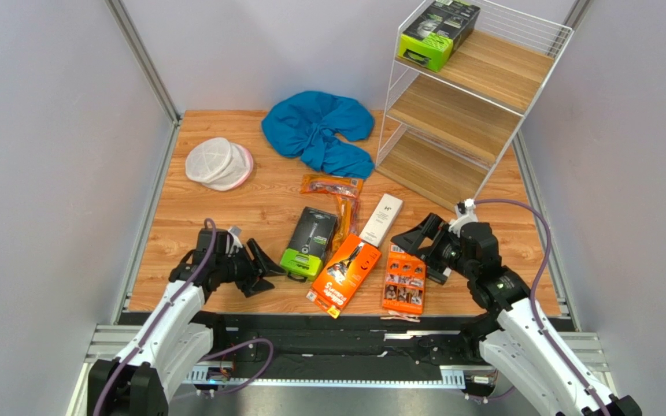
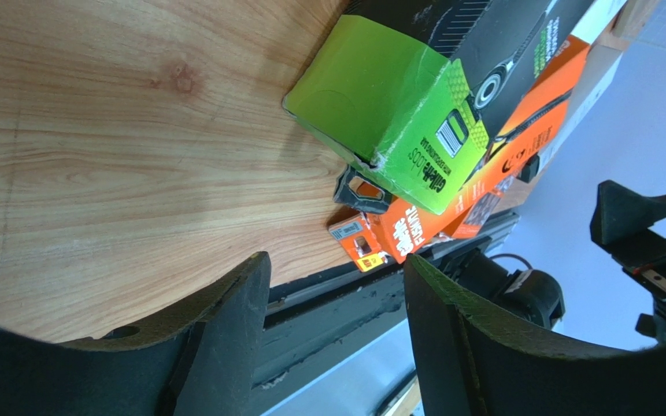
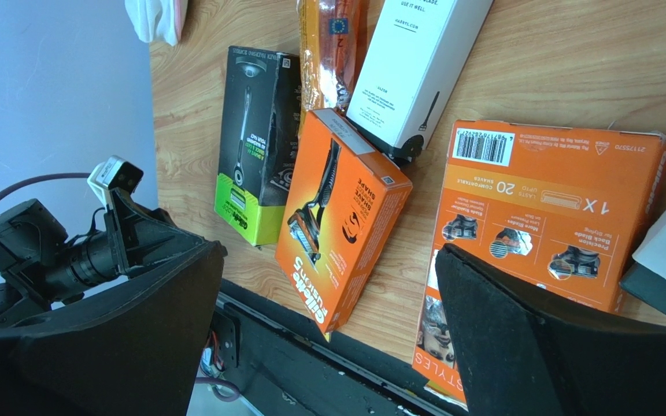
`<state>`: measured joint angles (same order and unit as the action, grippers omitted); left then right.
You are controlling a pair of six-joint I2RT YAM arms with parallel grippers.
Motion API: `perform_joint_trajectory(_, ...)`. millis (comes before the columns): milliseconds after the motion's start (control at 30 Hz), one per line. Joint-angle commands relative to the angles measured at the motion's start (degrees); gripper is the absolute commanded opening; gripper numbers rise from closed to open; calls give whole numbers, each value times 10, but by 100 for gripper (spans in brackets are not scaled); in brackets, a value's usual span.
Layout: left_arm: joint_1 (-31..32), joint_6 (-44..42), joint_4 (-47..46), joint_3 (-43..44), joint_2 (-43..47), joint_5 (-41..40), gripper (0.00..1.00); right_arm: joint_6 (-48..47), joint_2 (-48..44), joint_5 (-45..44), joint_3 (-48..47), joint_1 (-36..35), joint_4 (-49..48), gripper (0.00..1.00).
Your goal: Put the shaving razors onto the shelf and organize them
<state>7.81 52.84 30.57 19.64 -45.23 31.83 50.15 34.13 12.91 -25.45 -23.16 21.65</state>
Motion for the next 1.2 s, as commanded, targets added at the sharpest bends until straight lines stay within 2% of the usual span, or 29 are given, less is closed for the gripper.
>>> perform_joint_trajectory(0, 11, 1, -39, -10, -14, -5, 66, 13, 16, -8, -32, -7, -58, 97)
perform_joint_trajectory(133, 18, -13, -55, 0, -48, -16, 62, 17, 28, -5, -36, -10, -71, 97)
perform_joint_trajectory(333, 26, -38, -70, 30, -121, -21, 61, 23, 33, -5, -37, -14, -80, 97)
perform_joint_trajectory(733, 29, -47, -175, 28, -175, 12, 61, 25, 21, -10, -43, -15, -65, 97)
perform_joint_trajectory(767, 30, -48, -181, 26, -178, 14, 60, 25, 19, -10, -42, -15, -65, 98)
perform_joint_trajectory(867, 30, -51, -201, 23, -193, 22, 48, 25, 18, -10, -42, -15, -63, 98)
perform_joint_trajectory(967, 31, -54, -222, 20, -208, 33, 40, 23, 20, -10, -43, -15, -61, 98)
perform_joint_trajectory(1167, 39, -52, -268, 7, -230, 41, 41, 23, 21, -11, -41, -15, -64, 98)
